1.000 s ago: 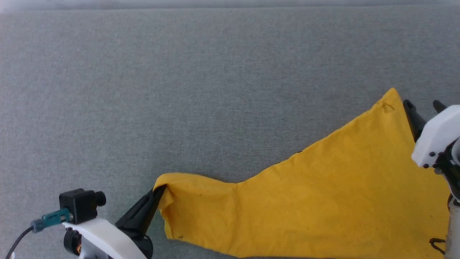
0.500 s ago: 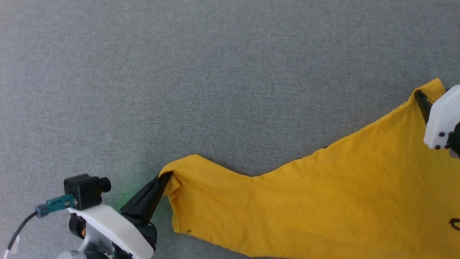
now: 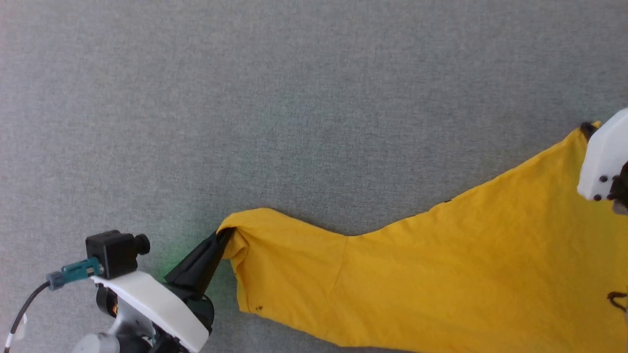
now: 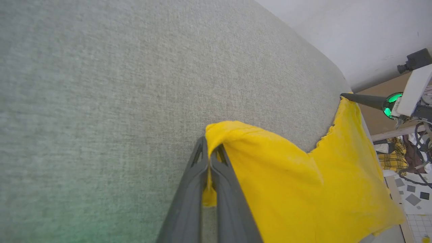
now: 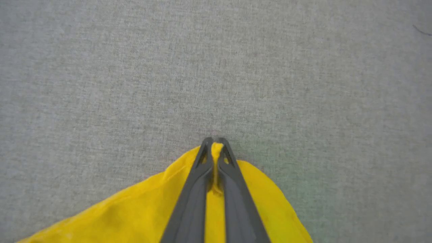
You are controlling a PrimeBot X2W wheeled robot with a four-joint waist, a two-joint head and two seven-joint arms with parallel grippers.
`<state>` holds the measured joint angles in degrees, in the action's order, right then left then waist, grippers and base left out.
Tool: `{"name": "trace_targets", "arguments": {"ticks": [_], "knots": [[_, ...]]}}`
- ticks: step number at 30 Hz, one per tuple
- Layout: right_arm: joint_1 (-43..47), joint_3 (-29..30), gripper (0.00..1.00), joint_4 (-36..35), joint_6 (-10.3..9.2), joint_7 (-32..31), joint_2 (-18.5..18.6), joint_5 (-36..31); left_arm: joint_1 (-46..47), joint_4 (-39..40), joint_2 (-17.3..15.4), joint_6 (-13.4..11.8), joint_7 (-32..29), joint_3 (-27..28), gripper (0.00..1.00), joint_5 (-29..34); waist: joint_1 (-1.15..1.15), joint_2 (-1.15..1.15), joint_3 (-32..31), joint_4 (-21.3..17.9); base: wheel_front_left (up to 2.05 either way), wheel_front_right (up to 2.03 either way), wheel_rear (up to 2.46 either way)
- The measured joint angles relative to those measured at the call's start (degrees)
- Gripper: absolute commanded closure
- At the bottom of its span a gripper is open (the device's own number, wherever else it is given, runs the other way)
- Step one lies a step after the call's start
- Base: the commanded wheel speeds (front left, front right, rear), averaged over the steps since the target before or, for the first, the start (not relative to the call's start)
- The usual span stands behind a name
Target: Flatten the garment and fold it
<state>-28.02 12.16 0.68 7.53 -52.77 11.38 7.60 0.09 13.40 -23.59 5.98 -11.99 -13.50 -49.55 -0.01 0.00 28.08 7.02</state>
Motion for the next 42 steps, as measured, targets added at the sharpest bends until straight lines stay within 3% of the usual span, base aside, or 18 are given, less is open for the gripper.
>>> {"name": "trace_targets", "arguments": {"ticks": [6,14,19,22,34,42], "knots": [[1.8,0.5,1.00,-2.7,0.00,5.8,-1.9,1.5,-0.2,-0.1,0.6,-0.6,2.3,1.1,1.00,-0.1,0.01,0.00,-3.5,-0.7,0.00,0.00,0.00],[2.4,1.0,1.00,-5.4,0.00,16.1,-6.7,3.8,1.4,-1.7,3.0,-7.2,8.7,5.0,1.00,4.9,0.01,0.00,-9.1,-2.0,0.00,0.00,0.00],[0.8,-0.8,1.00,-5.3,0.00,20.5,-7.9,5.6,10.1,-2.9,3.3,-11.6,9.7,6.1,1.00,9.4,0.02,0.00,-12.9,-2.8,0.00,0.00,0.00],[-2.2,-2.1,1.00,-4.3,0.00,21.7,-8.1,6.2,17.6,-4.1,2.0,-12.5,7.9,5.2,1.00,12.6,0.01,0.00,-15.4,-3.3,0.00,0.00,0.00],[-19.9,-7.0,1.00,5.3,0.00,20.7,-8.3,4.9,51.8,-17.9,1.2,-12.3,-2.6,1.4,1.00,15.9,0.01,0.00,-22.2,-6.6,0.00,0.00,0.00],[-32.5,-7.8,1.00,16.0,0.00,20.5,-8.3,4.6,65.8,-30.1,0.5,-12.0,-5.7,0.9,1.00,17.1,0.01,0.00,-22.2,-9.5,0.00,0.00,0.00]]}}
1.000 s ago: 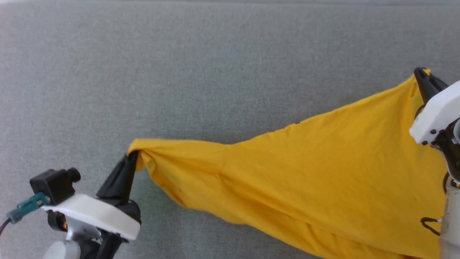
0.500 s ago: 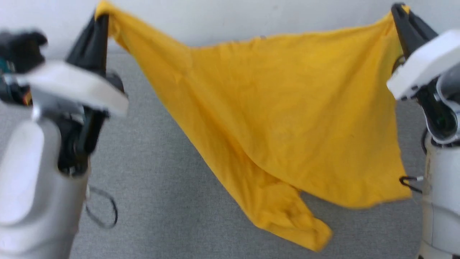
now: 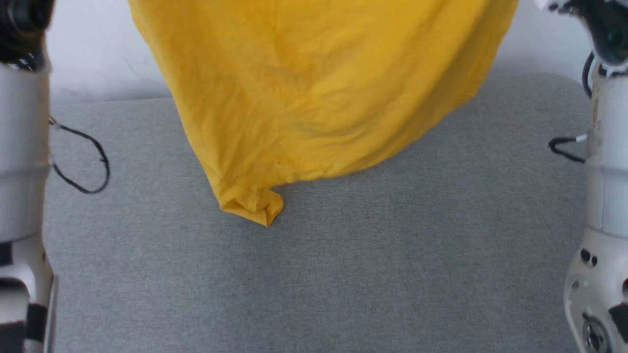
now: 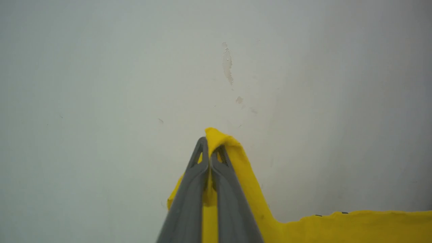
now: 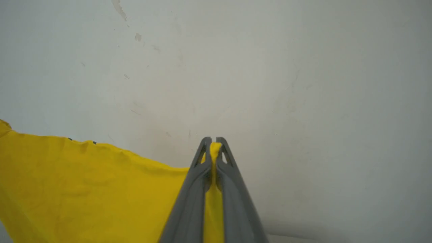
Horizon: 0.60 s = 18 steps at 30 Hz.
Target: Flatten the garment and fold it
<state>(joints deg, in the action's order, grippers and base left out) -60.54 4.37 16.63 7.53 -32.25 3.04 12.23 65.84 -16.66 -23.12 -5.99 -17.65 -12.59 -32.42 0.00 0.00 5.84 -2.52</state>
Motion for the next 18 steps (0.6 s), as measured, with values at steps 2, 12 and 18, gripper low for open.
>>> {"name": "trace_targets", "arguments": {"ticks": [2,12,18], "knots": [[-2.6,0.1,1.00,2.3,0.00,-0.3,0.0,0.0,2.4,-2.1,-0.4,0.2,0.0,-0.2,1.00,0.7,0.00,0.00,0.8,-0.4,0.00,0.00,0.00],[-15.6,1.6,1.00,11.9,0.00,2.5,0.0,-2.7,15.0,-6.6,-2.6,4.3,6.8,-0.8,1.00,3.8,-0.02,0.00,9.1,-1.1,0.00,0.00,0.00],[-23.1,3.6,1.00,16.5,0.00,8.9,-0.1,-6.1,22.8,-10.5,-2.5,7.5,15.2,-1.0,1.00,5.0,-0.03,0.00,15.7,-1.1,0.00,0.00,0.00]]}}
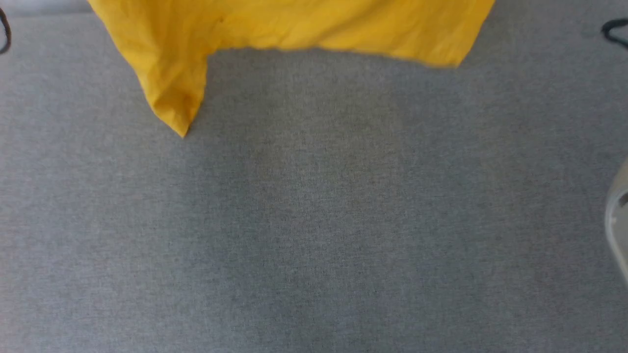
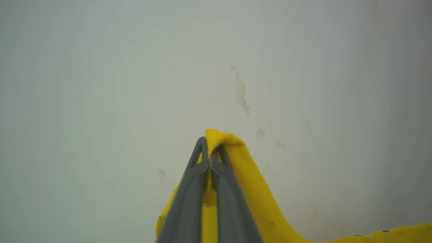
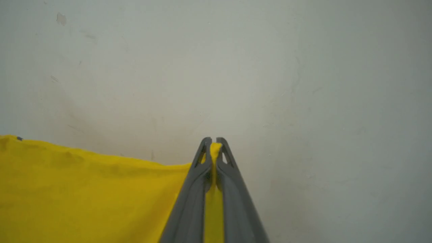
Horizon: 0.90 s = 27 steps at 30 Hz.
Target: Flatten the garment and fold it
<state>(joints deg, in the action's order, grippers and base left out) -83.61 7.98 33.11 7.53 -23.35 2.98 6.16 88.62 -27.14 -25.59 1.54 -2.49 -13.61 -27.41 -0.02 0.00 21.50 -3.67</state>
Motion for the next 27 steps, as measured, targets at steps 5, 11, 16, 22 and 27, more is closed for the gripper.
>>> {"name": "trace_targets", "arguments": {"ticks": [5,11,16,22,27], "knots": [[-4.6,1.6,1.00,2.6,0.00,4.4,0.0,-4.0,2.8,-3.5,0.2,2.0,3.5,-0.3,1.00,0.1,0.00,0.00,4.6,0.2,0.00,0.00,0.00],[-8.2,3.5,1.00,4.0,0.00,8.2,0.0,-9.1,5.6,-4.5,0.6,4.1,7.9,0.1,1.00,-2.2,0.02,0.00,9.5,0.5,0.00,0.00,0.00],[-8.0,3.8,1.00,4.0,0.00,10.5,0.0,-11.5,3.1,-4.1,0.8,5.1,12.4,-0.6,1.00,-4.9,0.01,0.00,13.9,1.0,0.00,0.00,0.00],[-5.8,1.6,1.00,0.9,0.00,12.6,0.0,-11.4,-4.5,-0.9,0.2,5.5,15.8,-0.5,1.00,-9.4,0.01,0.00,18.5,2.1,0.00,0.00,0.00],[1.9,-0.7,1.00,-5.3,0.00,12.8,-0.1,-7.2,-14.4,5.1,-1.3,5.5,16.8,0.6,1.00,-11.1,0.01,0.00,19.2,3.6,0.00,0.00,0.00]]}}
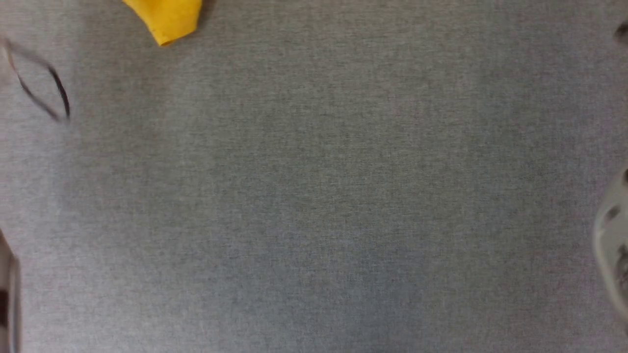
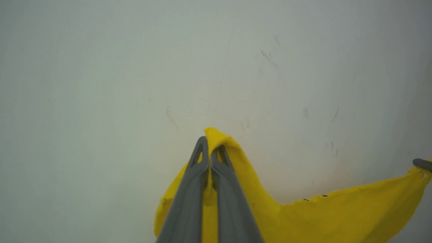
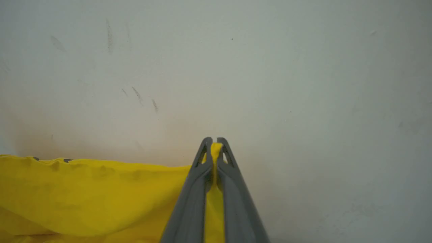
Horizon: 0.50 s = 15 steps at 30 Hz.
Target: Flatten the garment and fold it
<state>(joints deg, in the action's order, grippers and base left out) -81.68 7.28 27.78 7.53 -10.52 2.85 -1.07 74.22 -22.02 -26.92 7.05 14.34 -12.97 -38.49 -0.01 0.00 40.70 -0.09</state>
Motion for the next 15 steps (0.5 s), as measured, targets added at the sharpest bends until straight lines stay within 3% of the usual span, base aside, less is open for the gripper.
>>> {"name": "trace_targets", "arguments": {"ticks": [5,11,15], "knots": [[13.8,-1.4,1.00,-11.6,0.00,-1.7,0.0,5.3,-14.5,7.6,-0.3,-0.4,0.4,2.2,1.00,0.2,0.02,0.00,-2.6,0.9,0.00,0.00,0.00],[35.6,-0.4,1.00,-25.3,0.00,-5.8,0.0,9.5,-34.5,15.8,0.6,-4.3,0.4,3.6,1.00,2.8,0.03,0.00,-8.4,1.5,0.00,0.00,0.00],[48.9,0.6,1.00,-30.9,0.00,-7.6,0.0,13.0,-47.3,20.2,2.0,-6.7,0.4,4.8,1.00,2.8,0.03,0.00,-12.8,1.5,0.00,0.00,0.00]]}}
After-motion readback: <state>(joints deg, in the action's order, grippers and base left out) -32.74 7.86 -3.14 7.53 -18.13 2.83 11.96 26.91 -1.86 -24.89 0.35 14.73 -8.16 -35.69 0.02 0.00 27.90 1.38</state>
